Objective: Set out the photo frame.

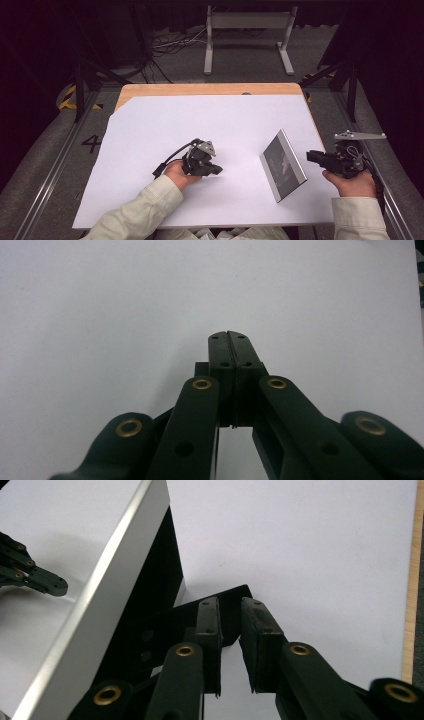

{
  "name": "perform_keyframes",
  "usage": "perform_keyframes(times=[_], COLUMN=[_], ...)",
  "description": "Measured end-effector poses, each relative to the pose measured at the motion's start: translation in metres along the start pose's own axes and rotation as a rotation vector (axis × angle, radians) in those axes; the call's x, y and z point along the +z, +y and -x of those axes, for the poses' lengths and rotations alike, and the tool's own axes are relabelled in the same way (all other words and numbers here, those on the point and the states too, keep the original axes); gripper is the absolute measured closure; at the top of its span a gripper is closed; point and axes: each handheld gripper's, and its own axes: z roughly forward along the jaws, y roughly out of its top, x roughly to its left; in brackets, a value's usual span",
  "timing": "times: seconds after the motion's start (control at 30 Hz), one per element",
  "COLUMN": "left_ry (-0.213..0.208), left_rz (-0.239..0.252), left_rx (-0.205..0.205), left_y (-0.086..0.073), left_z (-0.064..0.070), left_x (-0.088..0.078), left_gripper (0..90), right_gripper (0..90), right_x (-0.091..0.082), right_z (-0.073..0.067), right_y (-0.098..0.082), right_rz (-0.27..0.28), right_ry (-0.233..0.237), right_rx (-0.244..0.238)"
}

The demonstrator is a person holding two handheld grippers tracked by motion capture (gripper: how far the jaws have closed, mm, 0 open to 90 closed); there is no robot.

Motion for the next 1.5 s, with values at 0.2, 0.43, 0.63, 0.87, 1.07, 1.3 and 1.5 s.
perform_keyframes(times=[0.2,0.43,0.63,0.87,1.07,1.3,1.5], left_ry=[-0.002,0.001,0.013,0.012,0.012,0.007,0.007], left_rz=[0.004,0.019,0.019,0.023,0.024,0.031,0.028], left_rx=[0.008,-0.011,-0.017,-0.021,-0.025,-0.034,-0.034], left_y=[-0.006,-0.008,-0.009,-0.01,-0.01,-0.011,-0.011], left_z=[-0.003,-0.007,-0.008,-0.009,-0.01,-0.011,-0.01], left_x=[-0.006,-0.01,-0.011,-0.012,-0.012,-0.013,-0.012], left_gripper=[90.0,90.0,89.9,89.6,89.6,89.3,89.3], right_gripper=[76.8,74.8,74.2,72.6,71.4,67.8,66.6], right_x=[-0.005,-0.011,-0.015,-0.015,-0.016,-0.018,-0.019], right_z=[-0.004,-0.005,-0.007,-0.011,-0.015,-0.022,-0.029], right_y=[0.011,0.02,0.026,0.033,0.04,0.043,0.046], right_rz=[-0.011,-0.039,-0.066,-0.096,-0.108,-0.124,-0.145], right_ry=[0.005,0.016,0.01,0.015,0.018,0.021,0.015], right_rx=[-0.013,0.018,0.028,0.032,0.031,0.068,0.075])
